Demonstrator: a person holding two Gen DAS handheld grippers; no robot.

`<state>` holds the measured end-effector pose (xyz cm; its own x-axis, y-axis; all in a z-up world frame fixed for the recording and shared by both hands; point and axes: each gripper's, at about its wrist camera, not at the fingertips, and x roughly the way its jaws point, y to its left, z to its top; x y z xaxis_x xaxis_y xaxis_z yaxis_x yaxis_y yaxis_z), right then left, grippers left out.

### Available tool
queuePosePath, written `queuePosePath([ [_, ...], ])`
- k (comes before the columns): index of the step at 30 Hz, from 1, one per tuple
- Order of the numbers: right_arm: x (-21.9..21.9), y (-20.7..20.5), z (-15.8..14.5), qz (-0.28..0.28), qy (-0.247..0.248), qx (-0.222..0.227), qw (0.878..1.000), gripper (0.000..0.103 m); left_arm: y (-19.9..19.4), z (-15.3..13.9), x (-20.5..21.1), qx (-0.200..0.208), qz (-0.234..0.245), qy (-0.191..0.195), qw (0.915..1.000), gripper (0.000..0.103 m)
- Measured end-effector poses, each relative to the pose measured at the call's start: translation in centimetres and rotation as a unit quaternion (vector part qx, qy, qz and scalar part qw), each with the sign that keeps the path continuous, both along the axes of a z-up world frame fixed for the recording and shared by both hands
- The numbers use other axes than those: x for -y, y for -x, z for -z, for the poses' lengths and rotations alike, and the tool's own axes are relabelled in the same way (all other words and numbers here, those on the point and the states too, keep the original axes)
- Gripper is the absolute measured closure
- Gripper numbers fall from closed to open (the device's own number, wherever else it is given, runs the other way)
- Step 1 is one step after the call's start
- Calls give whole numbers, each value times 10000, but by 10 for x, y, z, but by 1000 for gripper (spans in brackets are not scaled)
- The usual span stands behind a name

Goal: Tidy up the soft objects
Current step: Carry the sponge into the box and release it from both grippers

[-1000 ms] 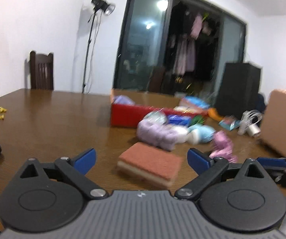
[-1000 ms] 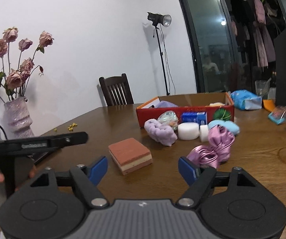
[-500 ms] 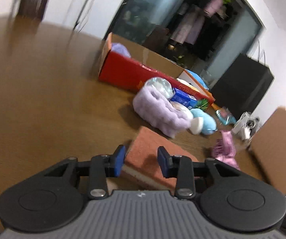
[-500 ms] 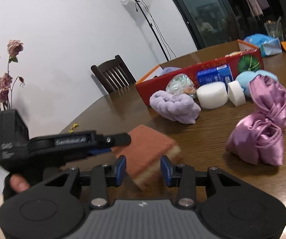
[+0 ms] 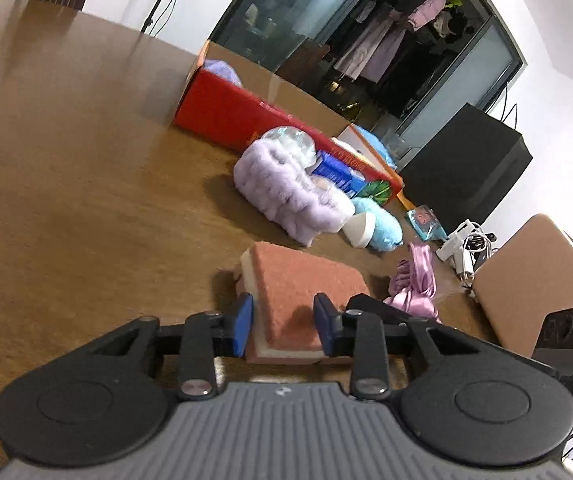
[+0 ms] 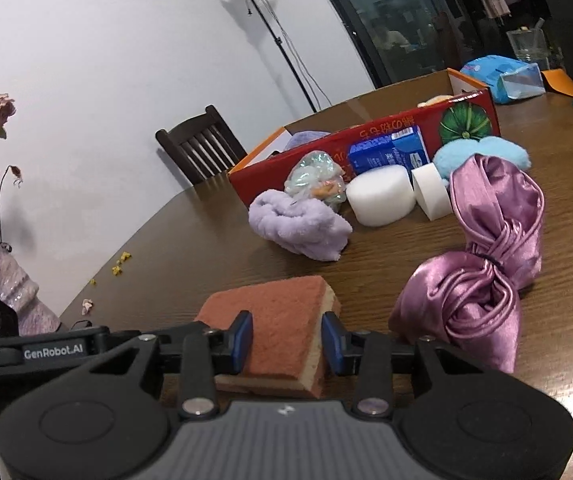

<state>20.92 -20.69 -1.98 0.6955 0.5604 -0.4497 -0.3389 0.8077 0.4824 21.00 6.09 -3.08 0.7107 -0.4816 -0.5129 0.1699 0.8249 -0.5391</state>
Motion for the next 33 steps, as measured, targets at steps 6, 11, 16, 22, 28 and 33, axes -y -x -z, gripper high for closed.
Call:
queuePosePath([
  [6,17,-25,-59,97,26,880,9961,70,-47,-66,16,841,179,53,9963,71],
  [11,44,-127,-115,212,400,1309,9904,70,-173,-110,48,1004,512,17,9936,69],
  [16,72,-287,-117,538,772,582,9939,70,-329,-87,84,-114,693,189,9974,69],
  [22,70,-387,-75,691,1477,-89,9866,71,-413,-38,114,-791,683,-210,9943,69],
  [28,60,-394,-66,574,2208,-177,9735,73,-420,-37,122,-848,769,-614,9915,62],
  [33,70,-372,-100,697,2187,7,9733,72,-392,-82,109,-382,648,-893,9932,54],
])
